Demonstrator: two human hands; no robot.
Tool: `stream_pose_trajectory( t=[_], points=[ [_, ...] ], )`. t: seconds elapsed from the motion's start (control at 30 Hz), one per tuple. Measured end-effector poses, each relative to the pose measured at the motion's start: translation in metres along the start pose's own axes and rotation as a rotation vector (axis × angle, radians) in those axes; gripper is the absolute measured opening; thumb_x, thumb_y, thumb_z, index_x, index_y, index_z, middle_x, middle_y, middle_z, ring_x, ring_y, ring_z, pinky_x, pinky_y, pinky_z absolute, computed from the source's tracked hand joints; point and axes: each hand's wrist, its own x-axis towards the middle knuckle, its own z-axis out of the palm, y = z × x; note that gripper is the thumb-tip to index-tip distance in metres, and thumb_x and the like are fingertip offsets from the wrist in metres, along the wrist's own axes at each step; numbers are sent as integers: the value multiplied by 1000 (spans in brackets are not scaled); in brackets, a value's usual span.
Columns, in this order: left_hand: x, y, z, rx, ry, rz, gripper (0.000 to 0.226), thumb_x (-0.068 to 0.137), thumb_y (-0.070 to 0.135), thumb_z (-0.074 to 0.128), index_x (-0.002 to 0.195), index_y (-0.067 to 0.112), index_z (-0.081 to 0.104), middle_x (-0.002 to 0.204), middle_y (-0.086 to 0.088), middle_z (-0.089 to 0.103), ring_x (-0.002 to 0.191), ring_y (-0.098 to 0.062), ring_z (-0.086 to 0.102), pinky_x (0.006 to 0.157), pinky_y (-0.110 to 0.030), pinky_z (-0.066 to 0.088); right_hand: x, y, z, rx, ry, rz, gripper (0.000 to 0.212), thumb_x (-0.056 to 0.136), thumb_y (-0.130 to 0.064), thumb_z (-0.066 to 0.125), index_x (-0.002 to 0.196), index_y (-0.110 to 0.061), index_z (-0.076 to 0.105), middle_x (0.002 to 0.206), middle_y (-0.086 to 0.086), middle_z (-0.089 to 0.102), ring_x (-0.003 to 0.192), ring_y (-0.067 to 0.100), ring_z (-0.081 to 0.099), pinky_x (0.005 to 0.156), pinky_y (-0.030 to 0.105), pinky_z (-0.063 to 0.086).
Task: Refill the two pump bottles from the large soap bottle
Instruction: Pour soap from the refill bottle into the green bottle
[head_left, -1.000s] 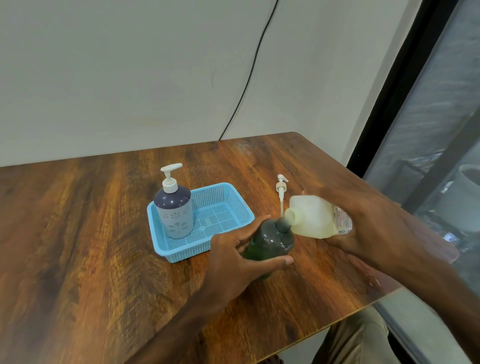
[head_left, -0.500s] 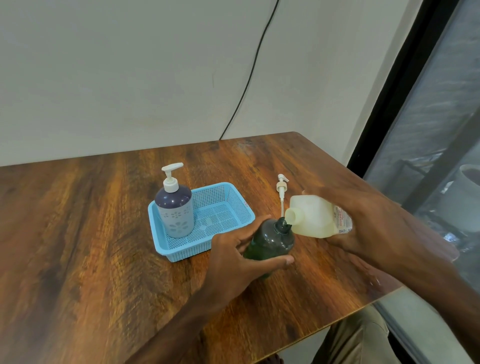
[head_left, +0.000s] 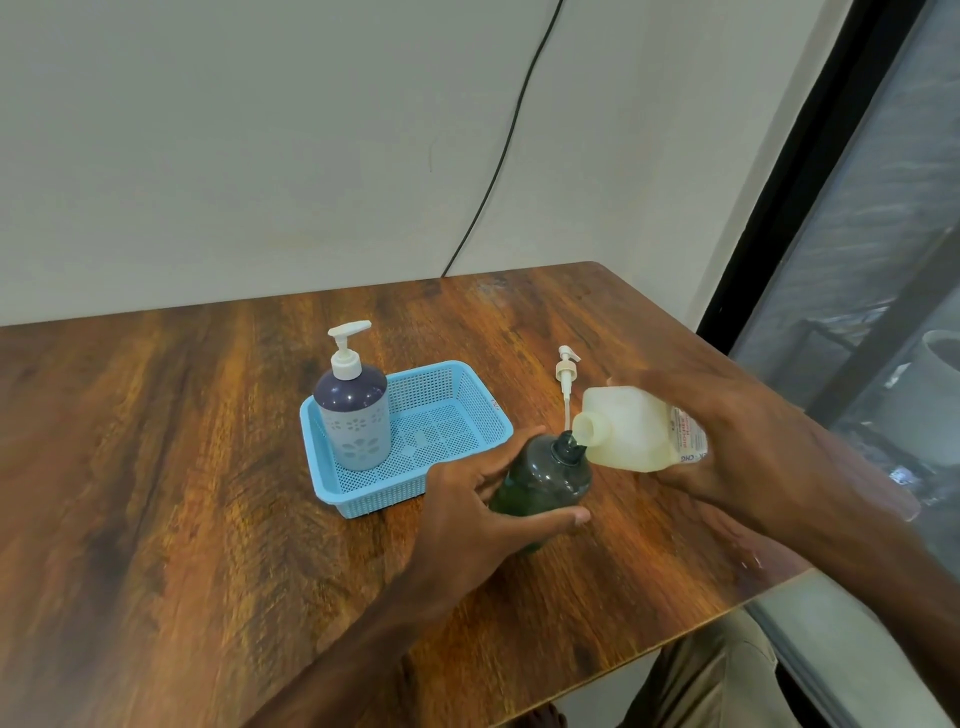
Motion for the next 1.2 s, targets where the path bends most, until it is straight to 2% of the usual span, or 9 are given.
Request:
stream_pose_trajectory(
  t=[0.2, 0.33, 0.5, 0.7, 0.87, 1.2],
  points=[
    [0, -1, 0, -15, 3, 1, 74, 67, 43, 95, 132, 36, 61, 121, 31, 69, 117, 7, 66, 93, -18, 57, 0, 1, 0, 11, -9, 6, 79, 72, -35, 87, 142, -34, 51, 139, -7, 60, 130, 20, 53, 99, 49, 50],
    [-1, -1, 0, -13, 12, 0, 74, 66, 44, 95, 131, 36, 61, 120, 33, 68, 117, 8, 65, 93, -16, 57, 1, 1, -1, 2, -22, 4, 80, 72, -36, 86, 144, -35, 49, 140, -8, 59, 131, 19, 52, 98, 50, 51],
    [-1, -1, 0, -11, 10, -4, 77, 66, 42, 96, 135, 29, 63, 124, 26, 70, 118, 5, 66, 94, -20, 58, 1, 0, -2, -1, -27, 12, 81, 72, -35, 87, 143, -34, 50, 139, -8, 60, 131, 19, 53, 95, 52, 52],
    [-2, 0, 0, -17, 9, -4, 75, 67, 39, 96, 133, 33, 62, 120, 35, 69, 119, 5, 66, 94, -18, 57, 2, -2, -4, -13, -29, 2, 80, 73, -36, 86, 144, -36, 49, 140, -9, 59, 132, 17, 52, 95, 51, 52],
    [-1, -2, 0, -9, 5, 10, 76, 67, 39, 96, 135, 29, 63, 126, 24, 70, 119, 5, 65, 95, -20, 57, 4, -3, -5, -6, -35, 5, 76, 74, -38, 85, 143, -33, 51, 139, -10, 59, 131, 14, 52, 97, 48, 52],
    [-1, 1, 1, -6, 14, 50, 73, 66, 38, 97, 130, 36, 61, 117, 40, 67, 117, 9, 65, 91, -14, 56, 1, -4, -7, 10, -45, 26, 74, 77, -38, 83, 143, -35, 50, 142, -11, 56, 134, 14, 49, 102, 47, 49]
  ],
)
